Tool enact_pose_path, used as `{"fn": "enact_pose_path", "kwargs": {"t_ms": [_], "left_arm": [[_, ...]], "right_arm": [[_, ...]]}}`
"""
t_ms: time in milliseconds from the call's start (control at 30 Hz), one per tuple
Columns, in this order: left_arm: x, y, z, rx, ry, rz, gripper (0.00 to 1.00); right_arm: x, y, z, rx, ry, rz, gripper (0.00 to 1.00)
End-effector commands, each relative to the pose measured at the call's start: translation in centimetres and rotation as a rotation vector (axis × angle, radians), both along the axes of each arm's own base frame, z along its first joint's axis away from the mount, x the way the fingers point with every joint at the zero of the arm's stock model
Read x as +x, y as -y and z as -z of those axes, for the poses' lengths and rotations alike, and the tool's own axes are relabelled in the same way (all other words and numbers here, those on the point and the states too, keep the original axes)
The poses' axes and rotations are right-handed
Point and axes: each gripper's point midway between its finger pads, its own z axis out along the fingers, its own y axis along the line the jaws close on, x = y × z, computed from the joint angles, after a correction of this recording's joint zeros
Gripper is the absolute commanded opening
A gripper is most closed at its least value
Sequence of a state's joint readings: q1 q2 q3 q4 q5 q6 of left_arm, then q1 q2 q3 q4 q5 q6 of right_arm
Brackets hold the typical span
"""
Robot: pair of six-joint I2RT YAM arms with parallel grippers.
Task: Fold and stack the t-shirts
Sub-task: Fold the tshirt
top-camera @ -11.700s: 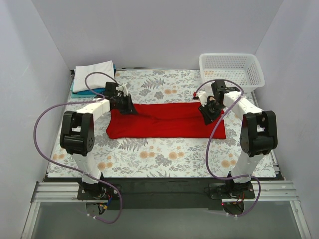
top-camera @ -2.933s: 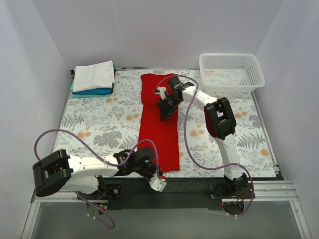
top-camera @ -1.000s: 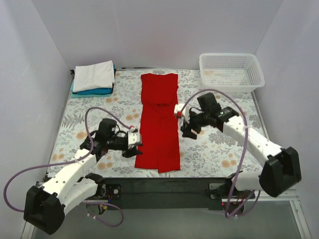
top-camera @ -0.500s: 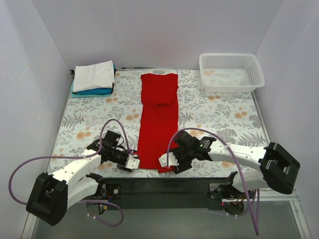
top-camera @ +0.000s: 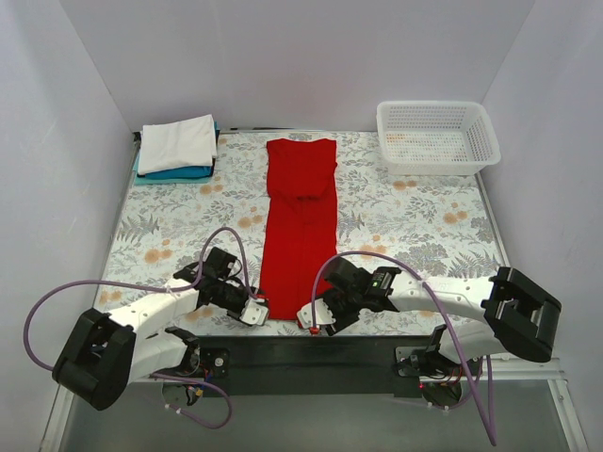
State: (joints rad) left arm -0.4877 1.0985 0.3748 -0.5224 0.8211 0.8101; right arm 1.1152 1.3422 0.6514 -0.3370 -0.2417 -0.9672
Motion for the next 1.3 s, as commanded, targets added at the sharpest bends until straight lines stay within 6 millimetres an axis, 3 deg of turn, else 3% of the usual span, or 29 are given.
{"fn": "enact_pose_path", "kwargs": {"t_ms": [0, 100, 133, 200, 233, 300, 400, 533, 633, 767, 833, 867, 900, 967, 1000, 1067, 1100, 1133, 1167, 1233, 1267], "left_arm": [[0.0, -0.3, 1.0, 0.047, 0.002, 0.012, 0.37], [-0.3, -0.1, 1.2, 0.056, -0.004, 0.024, 0.23], [-0.3, 0.0, 1.1, 0.055, -0.007, 0.024, 0.12], [-0.6, 0.4, 0.9, 0.051, -0.024, 0.025, 0.03], [-0.6, 0.7, 0.4, 0.039, -0.02, 0.021, 0.0], [-0.8, 1.3, -0.5, 0.024, -0.039, 0.0, 0.0], [-0.8, 2.3, -3.5, -0.048, -0.039, -0.018, 0.0], [-0.1, 3.1, -6.8, -0.089, -0.115, -0.136, 0.0], [2.1, 4.0, -8.9, -0.116, -0.124, -0.197, 0.0], [5.6, 4.9, -10.6, -0.162, -0.098, -0.253, 0.0], [8.3, 5.2, -11.3, -0.18, -0.092, -0.293, 0.0], [9.1, 5.2, -11.3, -0.184, -0.1, -0.301, 0.0], [10.8, 5.5, -12.7, -0.21, -0.07, -0.311, 0.0], [13.5, 5.1, -12.2, -0.21, -0.101, -0.365, 0.0], [15.1, 5.4, -13.5, -0.236, -0.077, -0.37, 0.0], [17.6, 5.1, -12.8, -0.234, -0.098, -0.414, 0.0], [18.7, 5.2, -12.9, -0.241, -0.097, -0.425, 0.0], [20.1, 5.5, -13.9, -0.257, -0.073, -0.428, 0.0], [21.1, 5.3, -12.5, -0.237, -0.097, -0.444, 0.0], [23.0, 5.3, -12.4, -0.24, -0.084, -0.461, 0.0], [24.5, 5.2, -11.9, -0.236, -0.086, -0.472, 0.0]], "right_arm": [[-0.8, 1.6, 2.5, -0.075, -0.021, -0.008, 0.56], [-0.9, 2.0, 3.0, -0.083, -0.019, -0.009, 0.43], [-1.0, 2.1, 3.0, -0.083, -0.02, -0.01, 0.3], [-0.9, 2.1, 2.9, -0.079, -0.021, -0.001, 0.15], [-0.9, 2.0, 2.7, -0.075, -0.019, 0.004, 0.03], [-0.6, 1.7, 1.9, -0.054, -0.009, 0.017, 0.01], [-0.8, 1.1, -0.4, -0.012, -0.022, 0.034, 0.01], [0.5, -0.4, -4.9, 0.098, 0.004, 0.08, 0.01], [2.6, -0.5, -7.0, 0.15, 0.004, 0.142, 0.01], [7.8, -1.3, -10.2, 0.216, 0.025, 0.232, 0.01], [9.9, -1.5, -11.1, 0.231, 0.04, 0.259, 0.01], [12.0, -1.5, -11.7, 0.24, 0.052, 0.285, 0.01], [13.0, -1.5, -11.9, 0.245, 0.054, 0.298, 0.01], [15.4, -1.3, -11.7, 0.241, 0.047, 0.335, 0.01], [16.7, -1.7, -12.7, 0.262, 0.071, 0.33, 0.01], [19.0, -1.7, -12.1, 0.251, 0.063, 0.357, 0.01], [20.3, -2.1, -13.1, 0.27, 0.082, 0.362, 0.01], [21.2, -2.2, -13.1, 0.27, 0.089, 0.361, 0.01], [22.3, -1.9, -12.1, 0.254, 0.075, 0.38, 0.01], [24.3, -2.3, -13.1, 0.276, 0.096, 0.386, 0.01], [25.4, -2.1, -12.3, 0.269, 0.087, 0.398, 0.01]]}}
